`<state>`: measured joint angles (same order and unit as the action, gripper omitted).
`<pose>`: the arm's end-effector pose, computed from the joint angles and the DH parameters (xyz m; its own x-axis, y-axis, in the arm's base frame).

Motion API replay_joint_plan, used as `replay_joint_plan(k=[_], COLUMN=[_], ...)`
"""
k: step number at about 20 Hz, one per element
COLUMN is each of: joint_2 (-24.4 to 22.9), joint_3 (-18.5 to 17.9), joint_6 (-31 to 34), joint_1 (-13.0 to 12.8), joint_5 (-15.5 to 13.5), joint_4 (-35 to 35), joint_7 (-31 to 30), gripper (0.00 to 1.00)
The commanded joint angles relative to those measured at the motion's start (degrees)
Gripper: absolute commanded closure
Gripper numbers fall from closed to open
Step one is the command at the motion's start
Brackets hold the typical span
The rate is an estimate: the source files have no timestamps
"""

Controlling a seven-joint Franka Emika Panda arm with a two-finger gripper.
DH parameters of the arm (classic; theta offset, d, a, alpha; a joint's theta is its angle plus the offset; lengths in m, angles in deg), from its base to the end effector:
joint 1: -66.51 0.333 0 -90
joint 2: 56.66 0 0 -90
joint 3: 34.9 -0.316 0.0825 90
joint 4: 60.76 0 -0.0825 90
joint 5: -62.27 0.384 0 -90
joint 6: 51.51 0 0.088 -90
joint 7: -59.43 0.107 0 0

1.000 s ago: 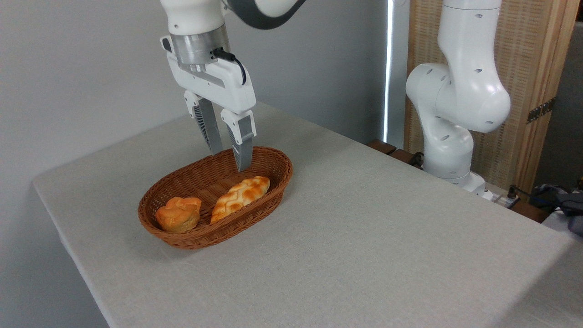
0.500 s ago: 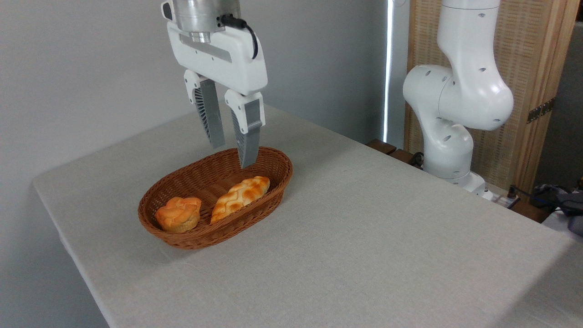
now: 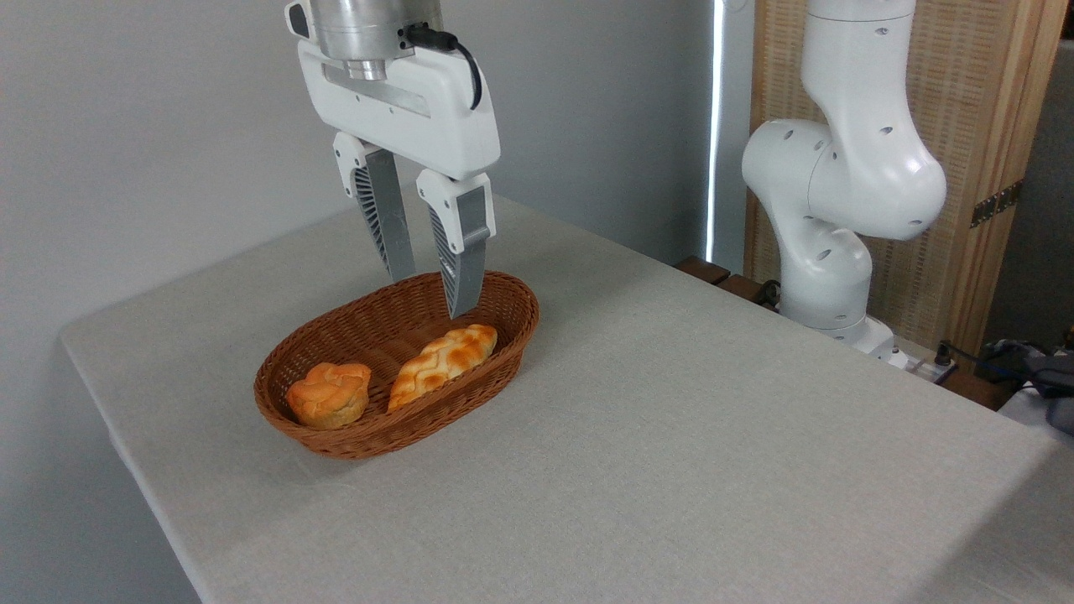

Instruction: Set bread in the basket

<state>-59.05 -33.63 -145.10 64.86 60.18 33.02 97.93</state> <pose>0.5463 -0.0318 0.6218 0.7500 -0.6594 0.0521 -0.6605 -0.7509 0.0039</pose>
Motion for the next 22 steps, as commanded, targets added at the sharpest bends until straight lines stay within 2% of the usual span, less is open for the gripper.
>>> replay_joint_plan(k=[1,5,22], joint_2=[0.3,-0.2,-0.7], joint_3=[-1.4,-3.0,-3.0], joint_6=[1.8,1.8,3.4], joint_1=[-1.1,-1.4,-1.3], joint_5=[0.7,0.7,0.3], joint_4=[-1.5,-1.5,-0.8], joint_7=[1.0,1.5,3.2], gripper=[0.00,0.00,0.00])
